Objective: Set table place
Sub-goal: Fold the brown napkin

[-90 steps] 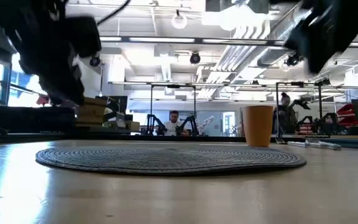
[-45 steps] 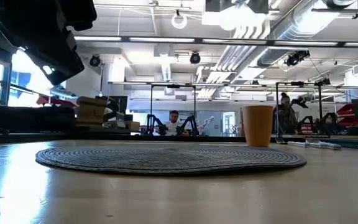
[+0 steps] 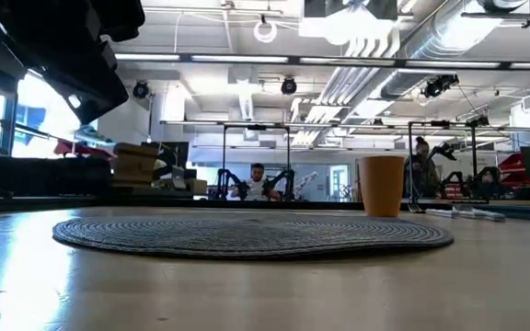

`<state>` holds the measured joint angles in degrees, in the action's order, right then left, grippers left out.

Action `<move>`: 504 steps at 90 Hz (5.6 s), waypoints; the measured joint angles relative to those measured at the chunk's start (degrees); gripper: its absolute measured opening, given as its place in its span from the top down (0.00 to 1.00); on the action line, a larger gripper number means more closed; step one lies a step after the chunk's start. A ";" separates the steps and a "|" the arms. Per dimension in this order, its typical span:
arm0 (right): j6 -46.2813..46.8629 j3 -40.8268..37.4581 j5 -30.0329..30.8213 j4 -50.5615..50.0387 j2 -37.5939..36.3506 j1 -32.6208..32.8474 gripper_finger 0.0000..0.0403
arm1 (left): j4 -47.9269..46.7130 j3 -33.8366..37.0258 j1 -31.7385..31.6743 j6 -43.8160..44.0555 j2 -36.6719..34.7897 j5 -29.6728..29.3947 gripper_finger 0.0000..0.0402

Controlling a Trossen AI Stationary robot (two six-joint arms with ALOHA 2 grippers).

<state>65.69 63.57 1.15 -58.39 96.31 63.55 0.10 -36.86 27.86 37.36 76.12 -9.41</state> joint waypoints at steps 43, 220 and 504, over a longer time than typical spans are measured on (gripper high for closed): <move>-9.01 4.01 2.66 -3.06 -2.19 -6.88 1.00 | 2.34 -0.36 -0.09 -1.02 -0.39 -1.02 1.00; -49.13 27.28 29.92 9.51 -3.02 -53.44 1.00 | 23.59 -20.02 -5.51 -50.07 26.42 -32.85 0.56; -44.74 27.28 29.96 2.93 -2.05 -53.81 1.00 | -5.85 -20.20 -6.62 -25.28 22.29 -25.38 0.66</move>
<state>20.95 90.85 31.11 -55.46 94.26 9.74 -5.75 -57.06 21.23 12.09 98.41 -34.79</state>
